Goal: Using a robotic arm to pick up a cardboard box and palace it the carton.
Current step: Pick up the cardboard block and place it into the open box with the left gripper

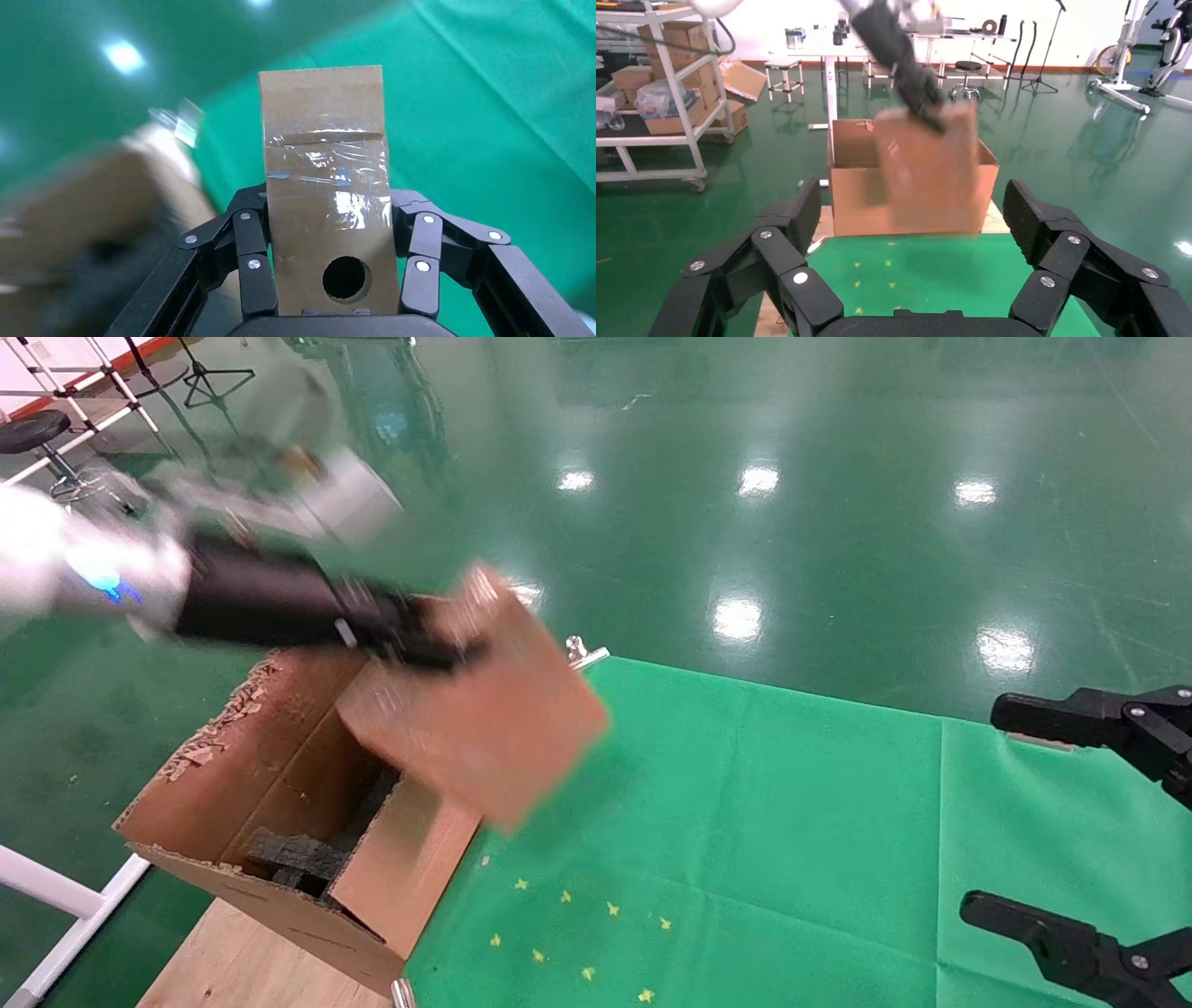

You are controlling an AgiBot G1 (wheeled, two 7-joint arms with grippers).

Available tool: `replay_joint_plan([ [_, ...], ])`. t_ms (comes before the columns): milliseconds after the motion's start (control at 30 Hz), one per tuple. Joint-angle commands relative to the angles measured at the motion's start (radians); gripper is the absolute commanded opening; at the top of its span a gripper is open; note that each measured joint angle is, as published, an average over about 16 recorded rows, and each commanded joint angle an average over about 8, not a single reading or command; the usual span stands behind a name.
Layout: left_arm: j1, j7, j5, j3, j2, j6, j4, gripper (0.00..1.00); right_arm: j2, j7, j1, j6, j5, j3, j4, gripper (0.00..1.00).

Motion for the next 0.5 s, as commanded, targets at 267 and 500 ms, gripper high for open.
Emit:
replay_joint_plan([
  [267, -0.221, 0.189, 0.068, -0.039, -0.048, 0.045, 0.208, 0.00, 0.000, 0.000, 0.000, 0.000, 0.000, 0.000, 0.000, 1.00],
  [500, -0.262, 0.354, 0.206, 0.022, -0.055, 0.039, 0.384, 0.00, 0.000, 0.000, 0.000, 0.000, 0.000, 0.000, 0.000, 1.00],
])
